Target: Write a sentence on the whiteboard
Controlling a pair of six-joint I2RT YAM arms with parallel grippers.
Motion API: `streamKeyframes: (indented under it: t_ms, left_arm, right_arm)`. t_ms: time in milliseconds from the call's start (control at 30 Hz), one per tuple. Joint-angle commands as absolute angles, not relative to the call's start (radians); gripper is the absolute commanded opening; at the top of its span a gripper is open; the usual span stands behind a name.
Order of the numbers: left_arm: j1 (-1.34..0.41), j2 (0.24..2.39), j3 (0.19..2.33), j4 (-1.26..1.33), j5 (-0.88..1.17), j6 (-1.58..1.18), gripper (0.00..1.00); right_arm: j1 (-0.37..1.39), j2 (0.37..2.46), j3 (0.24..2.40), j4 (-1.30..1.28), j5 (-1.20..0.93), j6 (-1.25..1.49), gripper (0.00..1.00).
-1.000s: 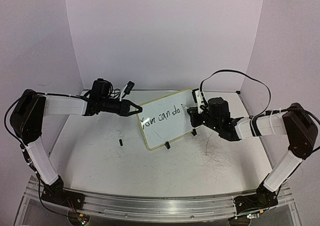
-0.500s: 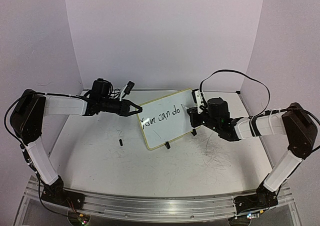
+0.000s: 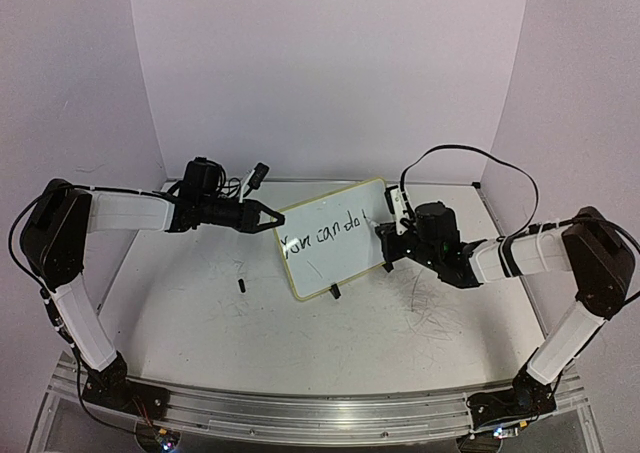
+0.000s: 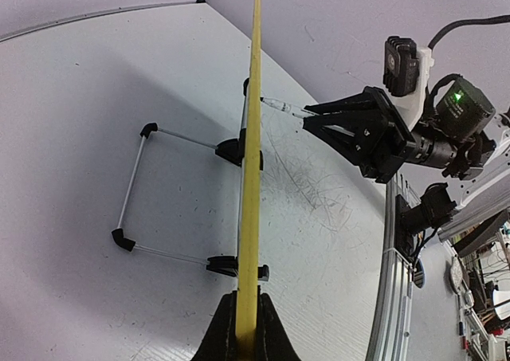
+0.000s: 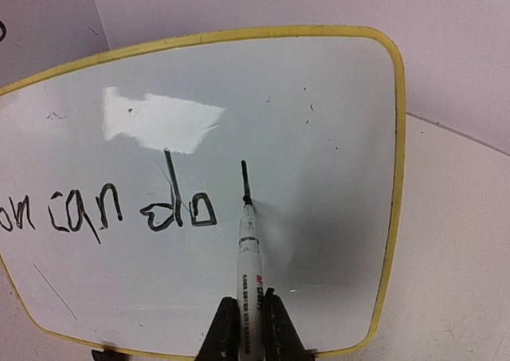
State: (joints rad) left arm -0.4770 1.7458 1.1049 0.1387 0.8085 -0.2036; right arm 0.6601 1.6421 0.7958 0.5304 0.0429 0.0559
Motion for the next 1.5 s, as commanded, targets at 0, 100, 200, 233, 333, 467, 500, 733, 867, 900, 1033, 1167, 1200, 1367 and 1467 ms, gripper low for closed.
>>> streamKeyframes:
  t_ms: [0,100,200,233,333,467,500,733,867,900,1033,1167,1200,1367,1467]
  left_arm:
    - [-0.476,1.737,1.125,0.101,0.816,-0.164,0.00]
    - [-0.475,1.736,1.124,0.101,0.815,-0.164,0.00]
    - [-0.476,1.738,1.124,0.102,0.815,-0.164,0.00]
    - [-0.476,1.738,1.124,0.102,0.815,-0.163,0.00]
    - [-0.475,1.737,1.124,0.102,0.817,-0.163,0.00]
    - [-0.475,1.735,1.123,0.102,0.816,-0.163,0.00]
    - [-0.476,1.735,1.124,0.101,0.815,-0.163,0.00]
    - [-0.476,1.734,1.123,0.101,0.815,-0.163,0.00]
    - [-0.476,1.730,1.122,0.102,0.812,-0.161,0.00]
    - [-0.476,1.729,1.123,0.102,0.812,-0.161,0.00]
    - [-0.476,1.727,1.122,0.102,0.814,-0.161,0.00]
    - [-0.476,1.726,1.121,0.102,0.815,-0.162,0.00]
    - [-0.476,1.725,1.120,0.102,0.815,-0.161,0.00]
    - [-0.476,1.722,1.120,0.102,0.814,-0.161,0.00]
    - [-0.476,1.723,1.120,0.101,0.815,-0.161,0.00]
  right_arm:
    - [0.666,1.637,0.778,0.525,0.053,0.072,0.00]
    - [0.666,1.638,0.772,0.520,0.056,0.077,0.00]
    - [0.666,1.637,0.767,0.517,0.070,0.082,0.00]
    - [0.666,1.637,0.768,0.516,0.076,0.083,0.00]
    - [0.666,1.637,0.769,0.515,0.090,0.089,0.00]
    - [0.666,1.637,0.769,0.514,0.106,0.090,0.00]
    - [0.666,1.638,0.770,0.513,0.119,0.090,0.00]
    - [0.666,1.578,0.745,0.591,0.099,0.073,0.00]
    - [0.666,1.524,0.697,0.659,-0.016,0.043,0.00]
    - [0.666,1.522,0.692,0.664,-0.025,0.044,0.00]
    - [0.666,1.542,0.715,0.666,-0.008,0.045,0.00]
    - [0.666,1.589,0.777,0.629,-0.001,0.047,0.00]
    - [0.666,1.596,0.785,0.624,0.009,0.049,0.00]
    - [0.666,1.610,0.796,0.623,0.024,0.046,0.00]
    - [0.666,1.626,0.809,0.620,0.022,0.049,0.00]
